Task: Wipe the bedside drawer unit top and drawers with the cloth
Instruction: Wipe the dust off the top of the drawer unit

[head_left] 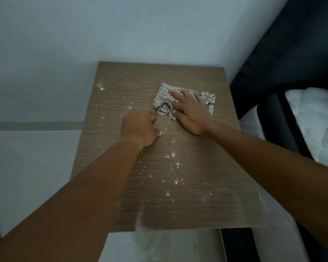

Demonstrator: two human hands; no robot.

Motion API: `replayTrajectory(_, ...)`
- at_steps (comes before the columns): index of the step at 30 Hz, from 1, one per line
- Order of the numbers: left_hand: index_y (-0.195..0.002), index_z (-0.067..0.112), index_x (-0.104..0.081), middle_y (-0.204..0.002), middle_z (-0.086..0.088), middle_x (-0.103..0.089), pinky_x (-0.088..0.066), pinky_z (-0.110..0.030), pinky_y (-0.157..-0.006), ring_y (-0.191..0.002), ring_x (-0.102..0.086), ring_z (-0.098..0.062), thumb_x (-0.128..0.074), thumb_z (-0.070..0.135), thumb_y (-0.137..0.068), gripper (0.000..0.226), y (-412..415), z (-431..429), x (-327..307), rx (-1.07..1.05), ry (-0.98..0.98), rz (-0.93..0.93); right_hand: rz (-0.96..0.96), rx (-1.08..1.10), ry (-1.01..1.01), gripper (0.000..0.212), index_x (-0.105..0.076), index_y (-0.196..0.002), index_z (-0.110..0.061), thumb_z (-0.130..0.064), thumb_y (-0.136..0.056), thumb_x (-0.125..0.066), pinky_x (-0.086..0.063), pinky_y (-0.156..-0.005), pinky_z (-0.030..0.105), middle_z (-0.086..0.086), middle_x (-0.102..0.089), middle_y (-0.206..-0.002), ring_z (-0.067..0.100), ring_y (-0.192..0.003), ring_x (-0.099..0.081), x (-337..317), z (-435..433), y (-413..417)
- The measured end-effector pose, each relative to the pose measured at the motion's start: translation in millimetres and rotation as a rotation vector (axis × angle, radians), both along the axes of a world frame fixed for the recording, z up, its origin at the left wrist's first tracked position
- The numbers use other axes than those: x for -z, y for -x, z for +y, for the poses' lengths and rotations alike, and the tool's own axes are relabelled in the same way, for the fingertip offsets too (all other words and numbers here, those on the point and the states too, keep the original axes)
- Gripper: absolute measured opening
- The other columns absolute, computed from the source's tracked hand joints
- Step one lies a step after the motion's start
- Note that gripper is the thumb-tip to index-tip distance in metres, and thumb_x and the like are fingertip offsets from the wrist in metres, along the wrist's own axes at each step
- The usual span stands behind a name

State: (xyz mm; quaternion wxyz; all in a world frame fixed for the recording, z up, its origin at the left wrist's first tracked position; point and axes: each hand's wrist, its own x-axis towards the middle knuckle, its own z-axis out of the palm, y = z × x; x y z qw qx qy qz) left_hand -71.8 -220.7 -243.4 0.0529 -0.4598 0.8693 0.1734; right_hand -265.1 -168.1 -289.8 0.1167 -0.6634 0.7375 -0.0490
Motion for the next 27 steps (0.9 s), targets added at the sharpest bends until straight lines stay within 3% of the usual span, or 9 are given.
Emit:
replayTrajectory(6,-0.147,0.018,-0.045,-0.152,-0.004,-0.045,-0.030,-0.037,-0.115,-0.139,-0.039,-0.026,-0.074,0.028,-0.086,0.069,-27.6,8.9,2.8,0.033,-0.134,0.107,-0.004,-0.117,-0.035,0.047,-0.020,-0.149,-0.052,-0.048,-0.102,-0.021,-0.004,-0.120,0.053,-0.014,-0.013,-0.164,0.019,-0.153,-0.004,-4.3,88.0,-37.3)
replayTrajectory(15,-0.132,0.017,-0.062,-0.138,-0.007,-0.058,-0.039,-0.042,-0.108,-0.127,-0.049,-0.030,-0.066,0.041,-0.090,0.048,-41.7,64.9,-1.9,0.047,0.065,0.061,-0.059,-0.206,-0.018,0.045,-0.028,-0.147,-0.053,-0.043,-0.103,-0.029,-0.010,-0.118,0.053,-0.015,-0.022,-0.162,0.018,-0.153,-0.009,-2.5,177.2,-74.4)
replayTrajectory(19,-0.126,0.019,-0.067,-0.135,-0.006,-0.061,-0.044,-0.044,-0.103,-0.123,-0.055,-0.031,-0.064,0.047,-0.090,0.046,-42.5,74.9,-3.6,0.001,0.101,-0.004,-0.108,-0.217,0.047,0.043,-0.042,-0.141,-0.051,-0.039,-0.100,-0.036,-0.023,-0.110,0.053,-0.016,-0.034,-0.157,0.020,-0.149,-0.022,-0.2,199.7,-86.5)
replayTrajectory(22,-0.124,0.018,-0.068,-0.134,-0.005,-0.061,-0.046,-0.043,-0.101,-0.121,-0.057,-0.030,-0.064,0.045,-0.091,0.042,-43.8,80.9,-4.6,-0.048,0.073,0.010,-0.226,-0.242,0.107,0.041,-0.054,-0.135,-0.044,-0.033,-0.096,-0.044,-0.036,-0.099,0.053,-0.016,-0.045,-0.150,0.023,-0.139,-0.036,5.5,214.2,-94.7)
replayTrajectory(27,-0.127,0.019,-0.067,-0.137,-0.005,-0.060,-0.042,-0.041,-0.104,-0.127,-0.053,-0.029,-0.065,0.041,-0.091,0.042,-48.9,85.2,-7.0,-0.062,-0.005,0.028,-0.341,-0.321,0.130,0.034,-0.071,-0.119,-0.027,-0.015,-0.091,-0.056,-0.047,-0.087,0.044,-0.004,-0.062,-0.132,0.023,-0.101,-0.058,-4.5,217.3,-107.1)
